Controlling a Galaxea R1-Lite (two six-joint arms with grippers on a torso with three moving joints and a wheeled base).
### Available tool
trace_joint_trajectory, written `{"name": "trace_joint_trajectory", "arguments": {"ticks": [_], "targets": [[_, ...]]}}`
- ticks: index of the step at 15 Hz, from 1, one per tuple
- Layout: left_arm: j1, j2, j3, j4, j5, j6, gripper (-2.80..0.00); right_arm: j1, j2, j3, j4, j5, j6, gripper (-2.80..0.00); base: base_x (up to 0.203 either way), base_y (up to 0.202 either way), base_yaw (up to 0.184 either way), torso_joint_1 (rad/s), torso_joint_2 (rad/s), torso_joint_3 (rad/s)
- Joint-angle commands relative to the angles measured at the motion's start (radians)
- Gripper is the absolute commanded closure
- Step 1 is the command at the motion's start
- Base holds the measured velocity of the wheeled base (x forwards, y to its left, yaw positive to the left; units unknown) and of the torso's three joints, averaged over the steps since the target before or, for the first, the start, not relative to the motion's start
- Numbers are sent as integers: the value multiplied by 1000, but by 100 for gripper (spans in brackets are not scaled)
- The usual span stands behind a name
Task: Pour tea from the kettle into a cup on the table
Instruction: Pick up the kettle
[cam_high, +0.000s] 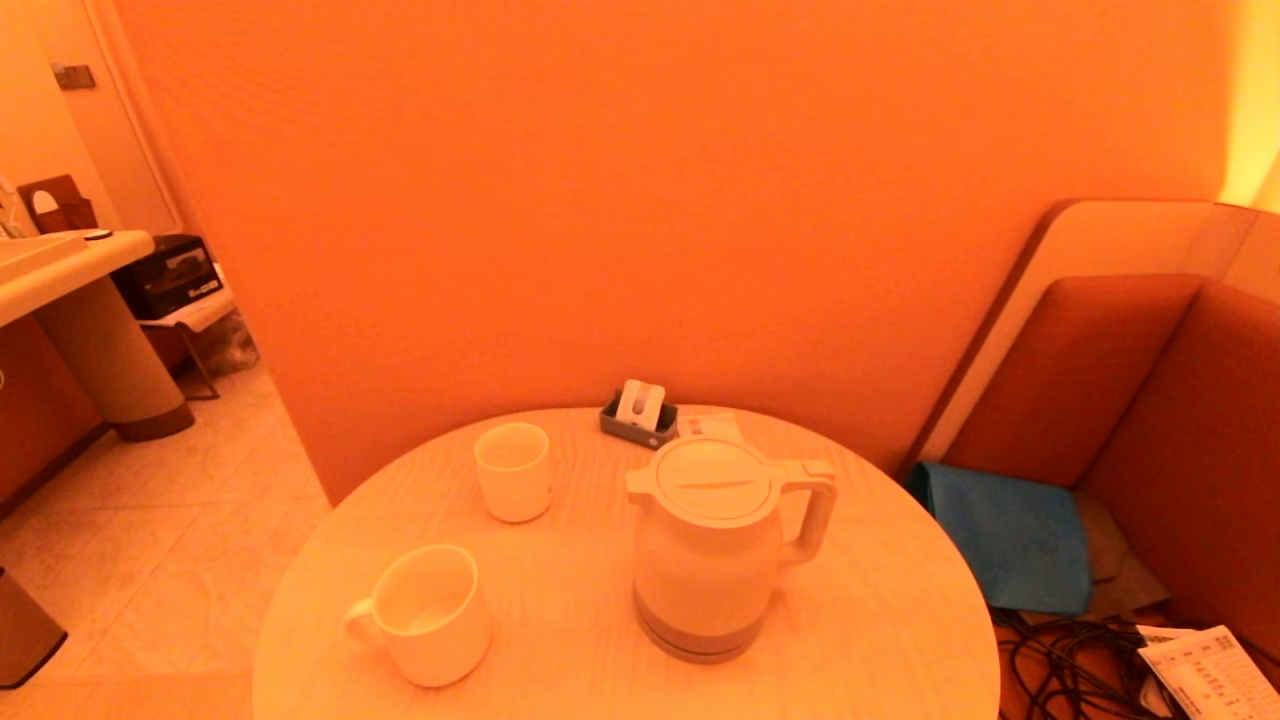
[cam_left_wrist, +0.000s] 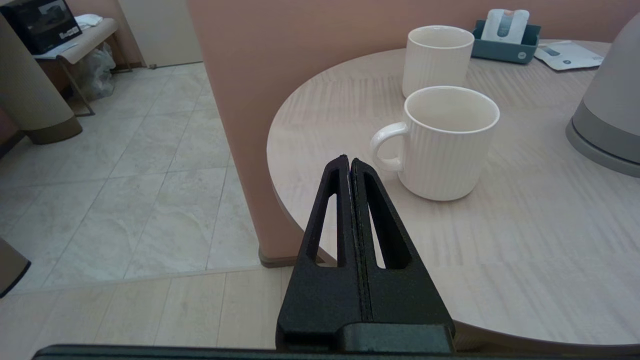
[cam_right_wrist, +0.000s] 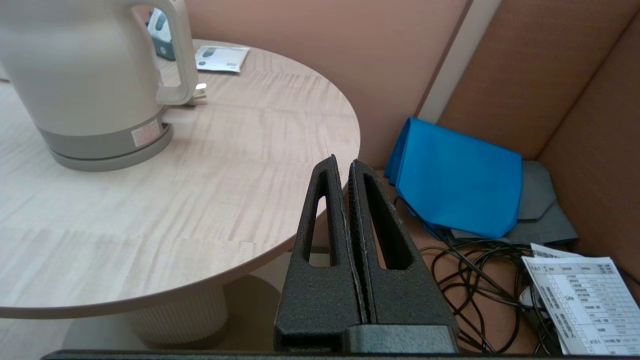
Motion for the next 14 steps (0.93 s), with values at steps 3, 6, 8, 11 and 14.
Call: {"name": "trace_joint_trajectory", "arguments": {"ticks": [3,6,8,11,14], "targets": [[0,0,0,0,1,0,0,1,0,0,0,1,-1,0,0,0,0,0,0,0],[0,0,0,0,0,0,0,0,0,0,0,1,-1,0,0,0,0,0,0,0],[0,0,0,0,-1,0,0,0,0,0,0,1,-1,0,0,0,0,0,0,0],[0,0,0,0,-1,0,0,2,0,0,0,1,-1,0,0,0,0,0,0,0],[0,0,0,0,0,0,0,-2,0,0,3,-34,-12,0,0,0,0,0,0,0]]}}
